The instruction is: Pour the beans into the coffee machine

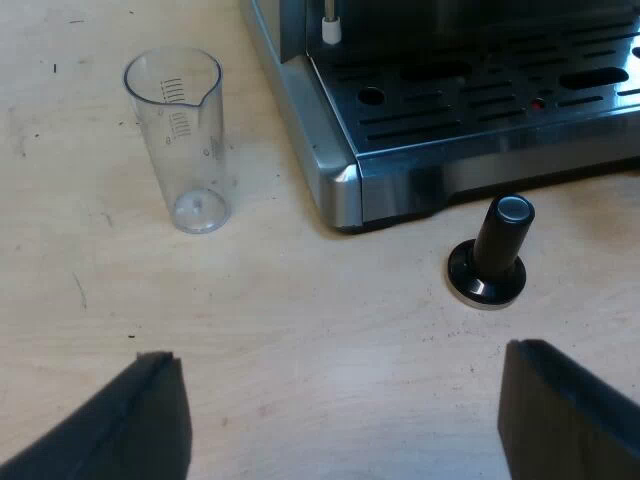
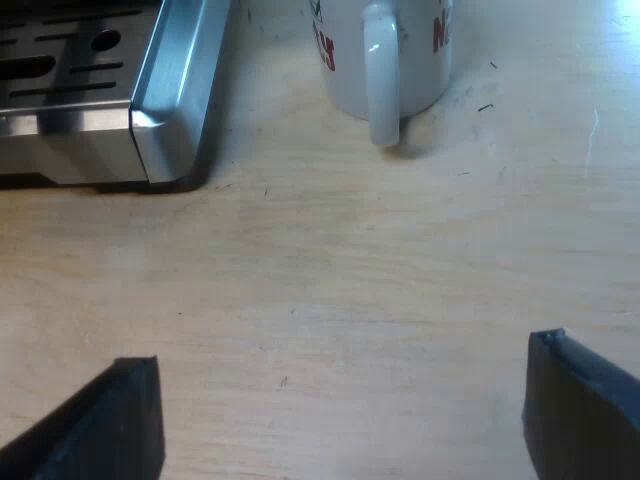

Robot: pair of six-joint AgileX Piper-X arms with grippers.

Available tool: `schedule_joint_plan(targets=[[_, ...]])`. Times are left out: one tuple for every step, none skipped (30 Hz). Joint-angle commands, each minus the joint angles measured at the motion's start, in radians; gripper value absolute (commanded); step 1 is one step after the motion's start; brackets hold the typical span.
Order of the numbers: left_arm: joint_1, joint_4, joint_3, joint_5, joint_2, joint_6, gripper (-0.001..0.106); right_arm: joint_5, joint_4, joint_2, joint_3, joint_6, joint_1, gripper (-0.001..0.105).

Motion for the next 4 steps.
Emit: schedule_joint_plan(targets=[[0.002,-0.003,-0.003,0.006,-0.043,-0.003,0.066,-0.004,-0.008,-0.046,-0.006,-0.003,-0.003,0.079],[0.002,-0.003,-0.003,0.006,-0.043,-0.003,0.066,-0.004,-0.008,-0.046,-0.006,-0.003,-0.003,0.079],[0.002,-0.003,-0.003,0.006,-0.043,-0.003,0.066,-0.004,-0.008,-0.046,-0.006,-0.003,-0.003,0.079],[0.002,-0.003,-0.003,0.006,-0.043,-0.003,0.066,-0.004,-0.008,-0.046,-0.006,-0.003,-0.003,0.079]])
